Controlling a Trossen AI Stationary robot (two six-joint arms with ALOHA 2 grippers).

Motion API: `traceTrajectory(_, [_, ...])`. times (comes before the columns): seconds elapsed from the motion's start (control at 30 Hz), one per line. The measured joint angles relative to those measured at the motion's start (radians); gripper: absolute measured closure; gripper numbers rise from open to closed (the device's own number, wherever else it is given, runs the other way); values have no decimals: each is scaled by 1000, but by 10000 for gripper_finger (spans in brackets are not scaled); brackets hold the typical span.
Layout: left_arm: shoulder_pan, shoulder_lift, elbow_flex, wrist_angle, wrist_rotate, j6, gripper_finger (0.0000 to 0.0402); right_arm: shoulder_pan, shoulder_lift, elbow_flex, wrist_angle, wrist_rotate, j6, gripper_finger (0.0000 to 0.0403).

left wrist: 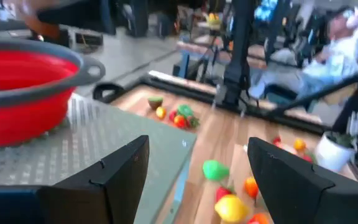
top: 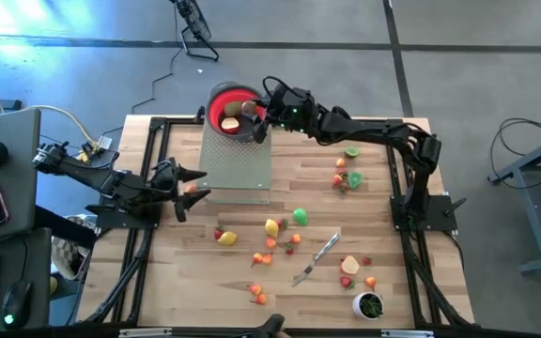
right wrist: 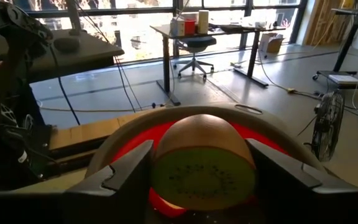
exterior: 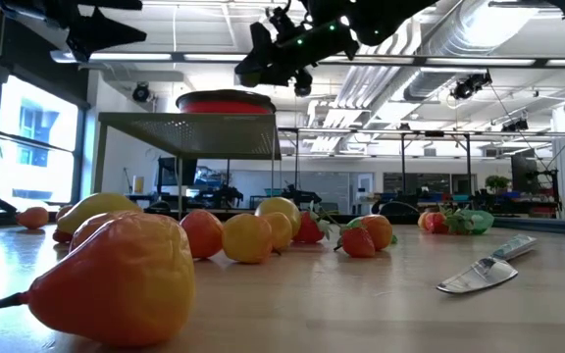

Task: Pick & Place Fruit
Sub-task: Put the half kiwi into the red strainer on the shelf, then put the strawberry into the red strainer on the shelf

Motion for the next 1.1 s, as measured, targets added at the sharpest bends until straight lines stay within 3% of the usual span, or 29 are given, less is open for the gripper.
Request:
traceTrajectory(0.2, [0, 0, 0, 96, -5, 134, 135, 0, 0, 0, -5, 0, 8, 173])
traceTrajectory(0.6, [0, 1, 0, 52, -3, 82, 135, 0, 0, 0, -23, 0, 4, 120])
traceTrajectory(0.8, [0, 0, 0, 56, 3, 89, 135, 25, -41, -1, -26, -7, 5, 123])
traceTrajectory(1.1, [0, 0, 0, 57, 16, 139, 135, 128, -190, 0, -276, -1, 38, 147])
